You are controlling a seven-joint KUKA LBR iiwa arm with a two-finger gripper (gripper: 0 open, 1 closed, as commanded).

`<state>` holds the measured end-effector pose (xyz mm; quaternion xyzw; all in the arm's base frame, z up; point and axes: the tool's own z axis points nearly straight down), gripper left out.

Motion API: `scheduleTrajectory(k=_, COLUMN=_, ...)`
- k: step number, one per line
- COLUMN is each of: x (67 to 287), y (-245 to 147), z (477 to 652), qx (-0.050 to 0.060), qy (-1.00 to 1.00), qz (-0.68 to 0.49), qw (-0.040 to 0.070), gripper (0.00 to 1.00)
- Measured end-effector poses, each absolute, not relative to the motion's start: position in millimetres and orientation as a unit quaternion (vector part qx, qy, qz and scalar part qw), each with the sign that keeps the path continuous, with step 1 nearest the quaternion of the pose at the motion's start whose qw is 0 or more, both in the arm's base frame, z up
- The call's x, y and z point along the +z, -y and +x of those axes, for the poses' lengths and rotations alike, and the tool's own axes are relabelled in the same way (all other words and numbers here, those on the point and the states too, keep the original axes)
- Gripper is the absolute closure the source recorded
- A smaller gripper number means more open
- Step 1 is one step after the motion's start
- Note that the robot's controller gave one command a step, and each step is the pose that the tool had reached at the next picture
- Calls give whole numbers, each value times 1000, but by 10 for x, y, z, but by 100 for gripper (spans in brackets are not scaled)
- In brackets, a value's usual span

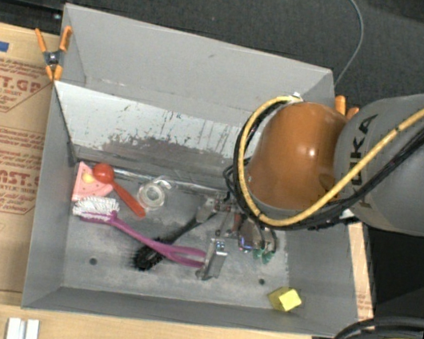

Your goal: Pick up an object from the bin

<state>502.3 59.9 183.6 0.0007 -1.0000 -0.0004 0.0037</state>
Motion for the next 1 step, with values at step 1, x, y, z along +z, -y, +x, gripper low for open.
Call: scheduleTrajectory(k=1, x=1878, y=-596, z=5042, qx=-1, qy=1000, qz=0, qw=0, gripper=0)
